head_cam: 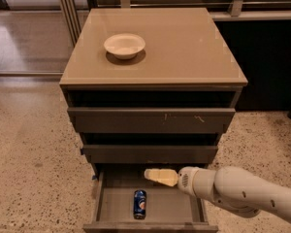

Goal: Pick pepsi can from bottom drawer and place on counter

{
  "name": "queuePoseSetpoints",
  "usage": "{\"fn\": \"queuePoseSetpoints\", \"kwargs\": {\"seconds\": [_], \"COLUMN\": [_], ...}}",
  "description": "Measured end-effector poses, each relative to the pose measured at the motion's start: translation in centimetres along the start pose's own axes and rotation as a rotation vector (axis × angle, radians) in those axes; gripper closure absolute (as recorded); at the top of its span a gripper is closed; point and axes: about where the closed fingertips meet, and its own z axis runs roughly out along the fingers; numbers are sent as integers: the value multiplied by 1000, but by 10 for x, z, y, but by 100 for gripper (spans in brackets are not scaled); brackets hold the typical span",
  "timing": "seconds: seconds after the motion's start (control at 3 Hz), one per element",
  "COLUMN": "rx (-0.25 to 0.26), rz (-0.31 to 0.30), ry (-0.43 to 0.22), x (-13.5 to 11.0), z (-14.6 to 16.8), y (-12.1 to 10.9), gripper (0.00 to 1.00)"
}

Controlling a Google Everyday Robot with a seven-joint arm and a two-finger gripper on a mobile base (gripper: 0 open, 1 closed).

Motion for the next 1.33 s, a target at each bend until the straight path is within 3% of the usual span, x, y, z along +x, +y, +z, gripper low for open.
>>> {"fn": "queuePoseSetpoints", "kwargs": {"seconds": [0.33, 0.67, 1.0, 1.33], "rx": [-17, -18, 3, 43], "rz": [51, 41, 77, 111], "ry": [25, 37, 72, 121], "x": [31, 34, 38, 50], "z": [51, 56, 87, 129], "y": [-10, -8, -31, -69], "gripper": [0, 0, 0, 0]}}
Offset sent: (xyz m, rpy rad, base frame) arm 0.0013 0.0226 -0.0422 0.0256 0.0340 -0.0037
